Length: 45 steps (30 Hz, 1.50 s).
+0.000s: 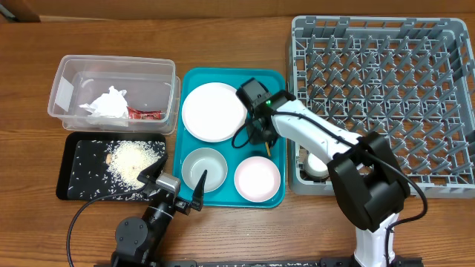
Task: Sort waste into correct bins and load items into the dishwasher
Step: 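Move the right gripper to the pink bowl and grasp its rim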
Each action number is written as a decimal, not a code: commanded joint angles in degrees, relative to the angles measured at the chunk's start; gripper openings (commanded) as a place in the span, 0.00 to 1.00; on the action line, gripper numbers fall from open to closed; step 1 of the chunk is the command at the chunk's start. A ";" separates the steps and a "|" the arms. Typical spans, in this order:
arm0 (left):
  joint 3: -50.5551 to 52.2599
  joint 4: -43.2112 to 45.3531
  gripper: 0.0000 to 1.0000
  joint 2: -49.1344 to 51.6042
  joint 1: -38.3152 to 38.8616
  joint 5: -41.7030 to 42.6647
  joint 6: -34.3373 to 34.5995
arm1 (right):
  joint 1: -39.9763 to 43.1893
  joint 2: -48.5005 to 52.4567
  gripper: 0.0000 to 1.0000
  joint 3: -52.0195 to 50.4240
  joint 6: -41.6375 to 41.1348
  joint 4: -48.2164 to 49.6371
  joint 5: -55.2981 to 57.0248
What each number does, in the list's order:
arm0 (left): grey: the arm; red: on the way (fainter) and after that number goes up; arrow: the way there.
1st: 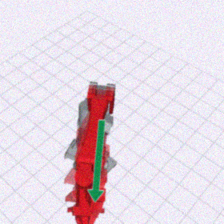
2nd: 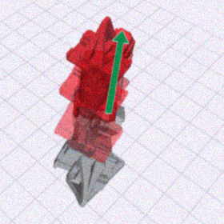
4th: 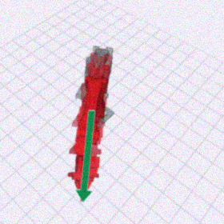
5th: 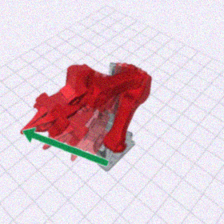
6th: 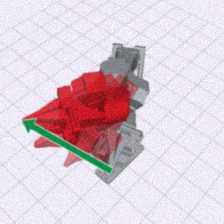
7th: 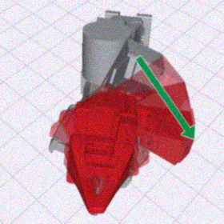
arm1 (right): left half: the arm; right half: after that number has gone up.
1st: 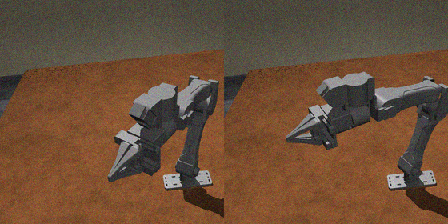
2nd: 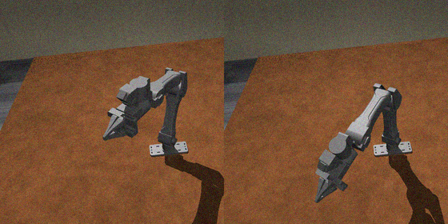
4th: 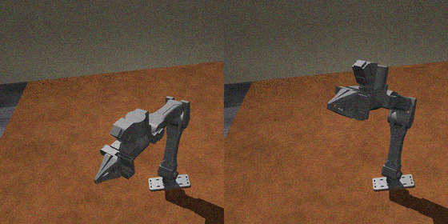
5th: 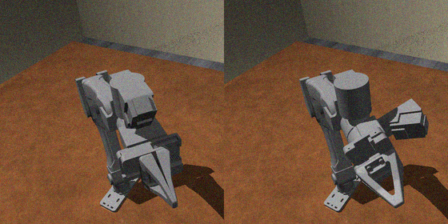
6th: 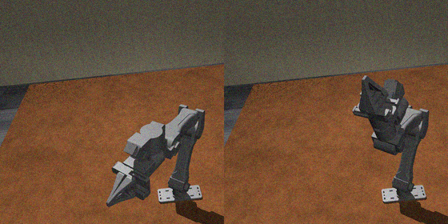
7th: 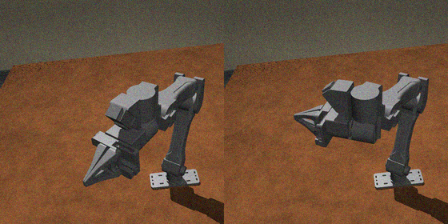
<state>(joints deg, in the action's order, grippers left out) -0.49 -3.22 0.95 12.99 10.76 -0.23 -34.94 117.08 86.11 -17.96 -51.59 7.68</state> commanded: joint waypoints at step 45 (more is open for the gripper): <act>0.24 0.02 1.00 -0.70 -0.33 0.70 -0.90 | -6.84 -18.56 0.58 -17.51 19.12 2.45 -6.64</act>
<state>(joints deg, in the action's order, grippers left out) -0.49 -3.20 0.95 12.99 10.76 -0.23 -42.72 97.27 72.40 -0.93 -52.45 -2.61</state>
